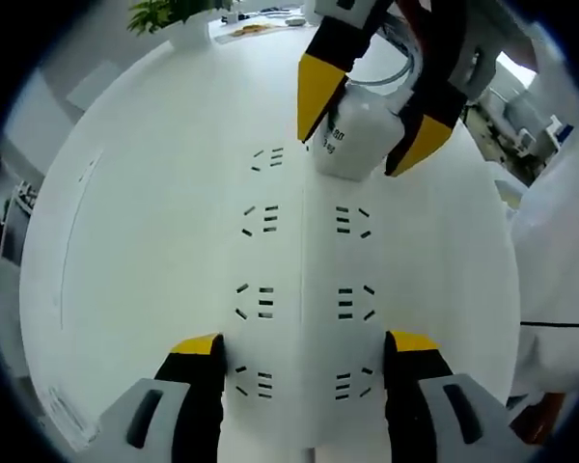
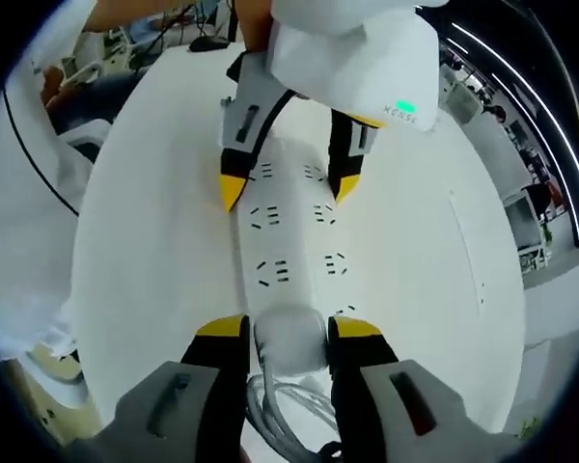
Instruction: Straighten the power strip on the desk, plug the charger into it
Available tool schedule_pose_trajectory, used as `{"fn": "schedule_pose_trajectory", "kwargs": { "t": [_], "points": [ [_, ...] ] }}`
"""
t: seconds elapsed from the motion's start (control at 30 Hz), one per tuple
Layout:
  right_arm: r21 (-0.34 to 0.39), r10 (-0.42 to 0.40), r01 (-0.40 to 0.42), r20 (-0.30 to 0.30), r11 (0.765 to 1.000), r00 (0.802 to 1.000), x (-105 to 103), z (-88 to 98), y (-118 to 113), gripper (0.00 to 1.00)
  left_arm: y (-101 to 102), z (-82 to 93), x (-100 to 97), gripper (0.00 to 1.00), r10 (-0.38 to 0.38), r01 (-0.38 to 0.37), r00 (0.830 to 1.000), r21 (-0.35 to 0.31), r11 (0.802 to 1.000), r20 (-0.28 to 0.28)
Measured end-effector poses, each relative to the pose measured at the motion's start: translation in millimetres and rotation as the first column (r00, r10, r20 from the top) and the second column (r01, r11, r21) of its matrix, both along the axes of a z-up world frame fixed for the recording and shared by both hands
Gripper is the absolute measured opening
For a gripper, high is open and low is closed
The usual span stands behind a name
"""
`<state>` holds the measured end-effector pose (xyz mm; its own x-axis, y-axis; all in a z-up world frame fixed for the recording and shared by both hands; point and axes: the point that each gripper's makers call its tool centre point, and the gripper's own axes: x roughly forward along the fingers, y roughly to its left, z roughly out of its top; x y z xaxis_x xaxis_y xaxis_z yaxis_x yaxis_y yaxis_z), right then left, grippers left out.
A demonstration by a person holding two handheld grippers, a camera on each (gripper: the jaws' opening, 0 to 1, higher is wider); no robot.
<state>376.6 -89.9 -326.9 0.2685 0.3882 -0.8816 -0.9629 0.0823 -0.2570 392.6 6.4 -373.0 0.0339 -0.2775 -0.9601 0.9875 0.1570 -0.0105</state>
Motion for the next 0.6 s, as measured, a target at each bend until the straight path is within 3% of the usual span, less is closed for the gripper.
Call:
{"fn": "schedule_pose_trajectory", "kwargs": {
  "t": [0.17,0.6],
  "points": [
    [0.075,-0.028,0.030,-0.027,0.997,0.999,1,1.1,3,0.34,-1,0.5,-3.9,0.68,-0.003,0.003,1.000,-0.009,1.000,0.000],
    [0.200,-0.125,0.130,-0.036,0.971,0.991,12,5.8,1,0.55,6,2.8,3.1,0.72,0.004,-0.002,1.000,-0.083,0.997,0.019]
  ]
}}
